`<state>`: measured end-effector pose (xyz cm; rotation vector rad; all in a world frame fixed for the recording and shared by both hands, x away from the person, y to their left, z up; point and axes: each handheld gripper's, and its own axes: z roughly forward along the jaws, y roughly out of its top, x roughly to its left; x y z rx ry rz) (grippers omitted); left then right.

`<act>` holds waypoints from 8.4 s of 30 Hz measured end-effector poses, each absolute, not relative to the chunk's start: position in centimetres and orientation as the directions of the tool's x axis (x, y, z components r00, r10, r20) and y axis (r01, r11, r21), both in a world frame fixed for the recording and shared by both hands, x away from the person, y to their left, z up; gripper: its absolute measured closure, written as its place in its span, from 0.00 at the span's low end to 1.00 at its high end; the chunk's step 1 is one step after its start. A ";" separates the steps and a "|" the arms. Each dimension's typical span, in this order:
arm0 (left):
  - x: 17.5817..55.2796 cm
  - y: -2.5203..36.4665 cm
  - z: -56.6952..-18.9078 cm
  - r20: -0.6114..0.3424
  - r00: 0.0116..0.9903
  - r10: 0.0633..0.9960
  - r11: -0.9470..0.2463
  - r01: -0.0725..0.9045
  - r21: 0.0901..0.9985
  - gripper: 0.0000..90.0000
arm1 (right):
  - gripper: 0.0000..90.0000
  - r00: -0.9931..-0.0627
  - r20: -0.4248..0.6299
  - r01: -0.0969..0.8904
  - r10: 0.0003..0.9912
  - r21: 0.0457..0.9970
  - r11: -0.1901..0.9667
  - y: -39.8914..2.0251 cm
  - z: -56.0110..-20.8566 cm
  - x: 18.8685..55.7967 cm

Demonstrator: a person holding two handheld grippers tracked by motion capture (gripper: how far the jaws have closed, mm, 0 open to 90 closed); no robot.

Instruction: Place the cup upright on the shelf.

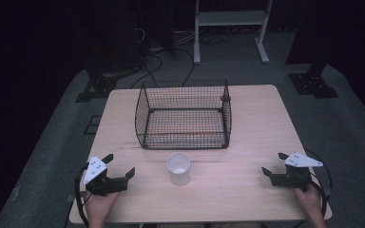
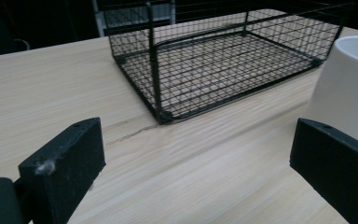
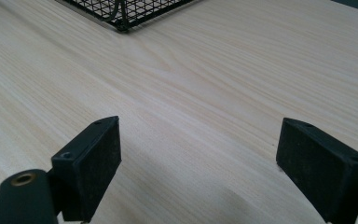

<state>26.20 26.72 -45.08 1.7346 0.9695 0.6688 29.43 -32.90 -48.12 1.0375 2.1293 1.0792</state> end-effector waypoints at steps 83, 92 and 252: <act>29.4 13.4 -44.3 0.043 0.875 0.482 -0.516 0.244 0.821 0.02 | 0.15 -0.571 -0.129 0.392 0.811 0.825 0.407 -32.7 -48.2 29.4; 30.3 12.3 -44.4 0.029 0.882 0.471 -0.543 0.264 0.798 0.03 | 0.15 -0.571 -0.132 0.392 0.810 0.824 0.410 -32.6 -48.2 29.4; 49.8 8.4 -36.1 -0.049 0.891 0.452 -0.618 0.352 0.703 0.23 | 0.15 -0.546 -0.051 0.392 0.836 0.867 0.308 -33.7 -48.0 29.4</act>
